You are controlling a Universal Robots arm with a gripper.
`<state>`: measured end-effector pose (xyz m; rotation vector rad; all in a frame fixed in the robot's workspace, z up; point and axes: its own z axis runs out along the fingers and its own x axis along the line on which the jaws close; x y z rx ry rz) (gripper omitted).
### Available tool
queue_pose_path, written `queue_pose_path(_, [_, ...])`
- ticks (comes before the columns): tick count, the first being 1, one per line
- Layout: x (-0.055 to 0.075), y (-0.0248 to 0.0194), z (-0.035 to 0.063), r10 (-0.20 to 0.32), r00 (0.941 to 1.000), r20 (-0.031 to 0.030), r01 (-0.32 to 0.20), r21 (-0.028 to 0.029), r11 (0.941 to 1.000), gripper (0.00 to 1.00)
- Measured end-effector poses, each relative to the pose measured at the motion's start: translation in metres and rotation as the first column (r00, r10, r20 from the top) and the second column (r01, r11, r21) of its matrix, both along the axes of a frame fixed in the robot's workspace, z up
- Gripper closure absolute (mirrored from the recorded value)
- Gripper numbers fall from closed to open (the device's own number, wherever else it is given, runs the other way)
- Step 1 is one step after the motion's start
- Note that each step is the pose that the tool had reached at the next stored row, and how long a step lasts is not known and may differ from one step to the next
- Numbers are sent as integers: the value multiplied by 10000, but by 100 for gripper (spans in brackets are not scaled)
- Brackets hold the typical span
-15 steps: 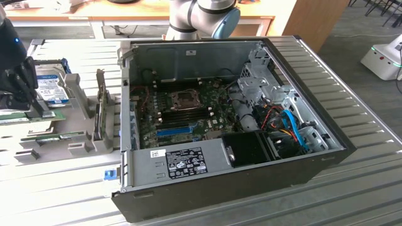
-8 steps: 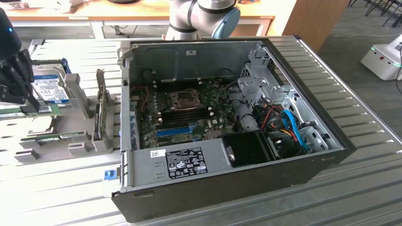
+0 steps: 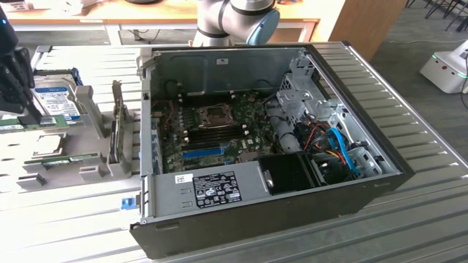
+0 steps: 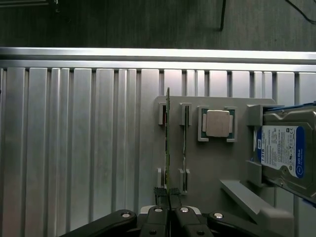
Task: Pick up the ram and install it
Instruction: 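Pick up the ram and move it above insertion slot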
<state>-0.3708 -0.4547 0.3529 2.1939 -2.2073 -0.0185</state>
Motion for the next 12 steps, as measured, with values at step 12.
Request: queue_pose_path(12, [0,0,181,0,10000,0,0,0,10000,88])
